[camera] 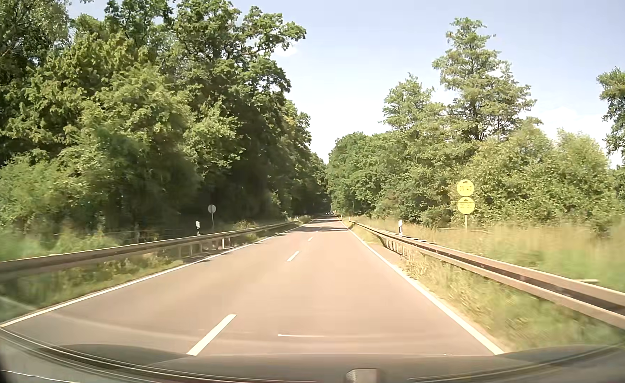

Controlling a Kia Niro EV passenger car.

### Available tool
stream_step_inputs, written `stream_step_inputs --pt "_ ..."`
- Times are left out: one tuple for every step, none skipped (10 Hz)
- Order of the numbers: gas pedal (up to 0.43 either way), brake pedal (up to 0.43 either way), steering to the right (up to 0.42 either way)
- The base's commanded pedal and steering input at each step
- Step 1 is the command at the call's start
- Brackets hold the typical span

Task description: Follow the waypoints while adhering to traffic rules and regulations

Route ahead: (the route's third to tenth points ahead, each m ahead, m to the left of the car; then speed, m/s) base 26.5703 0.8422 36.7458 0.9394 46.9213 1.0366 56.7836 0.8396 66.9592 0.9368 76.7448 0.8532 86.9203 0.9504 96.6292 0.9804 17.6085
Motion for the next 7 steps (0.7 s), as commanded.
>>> stream_step_inputs --pt "0.039 0.024 0.001" --pt "0.039 0.03 0.001" --pt "0.039 0.03 0.001" --pt "0.039 0.03 0.001" --pt "0.039 0.03 0.001" --pt "0.039 0.03 0.0" --pt "0.039 0.03 0.0"
